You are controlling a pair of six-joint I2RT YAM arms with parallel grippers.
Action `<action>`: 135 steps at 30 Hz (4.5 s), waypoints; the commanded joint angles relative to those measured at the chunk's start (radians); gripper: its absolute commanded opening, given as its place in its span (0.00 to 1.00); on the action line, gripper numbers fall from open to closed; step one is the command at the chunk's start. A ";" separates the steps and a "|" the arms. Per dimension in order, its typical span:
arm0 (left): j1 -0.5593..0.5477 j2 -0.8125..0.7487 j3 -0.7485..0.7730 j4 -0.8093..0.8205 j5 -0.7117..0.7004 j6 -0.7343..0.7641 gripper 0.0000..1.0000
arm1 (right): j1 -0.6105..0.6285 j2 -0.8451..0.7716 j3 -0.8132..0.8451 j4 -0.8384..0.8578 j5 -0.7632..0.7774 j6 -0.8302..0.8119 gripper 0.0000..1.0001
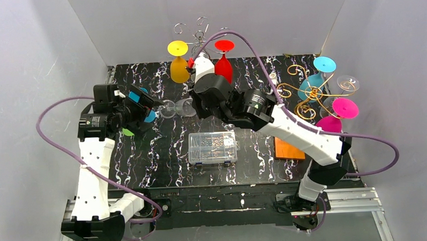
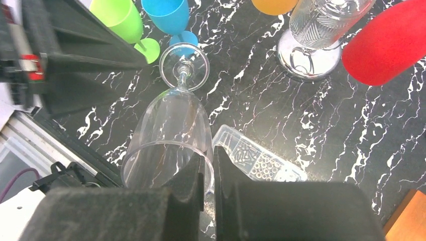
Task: Take the wine glass off the wine glass rack
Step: Place the wine glass at the center of the board.
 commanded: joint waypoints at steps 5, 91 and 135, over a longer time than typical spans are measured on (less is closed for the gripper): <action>-0.005 0.077 0.440 -0.302 -0.394 0.328 0.98 | -0.031 0.086 0.126 -0.040 -0.029 0.024 0.01; -0.082 -0.051 -0.042 -0.087 -0.308 0.302 0.98 | -0.083 0.605 0.460 -0.135 -0.217 0.040 0.21; -0.082 0.125 -0.130 0.043 -0.335 0.366 0.55 | -0.086 0.546 0.423 -0.027 -0.254 0.072 0.33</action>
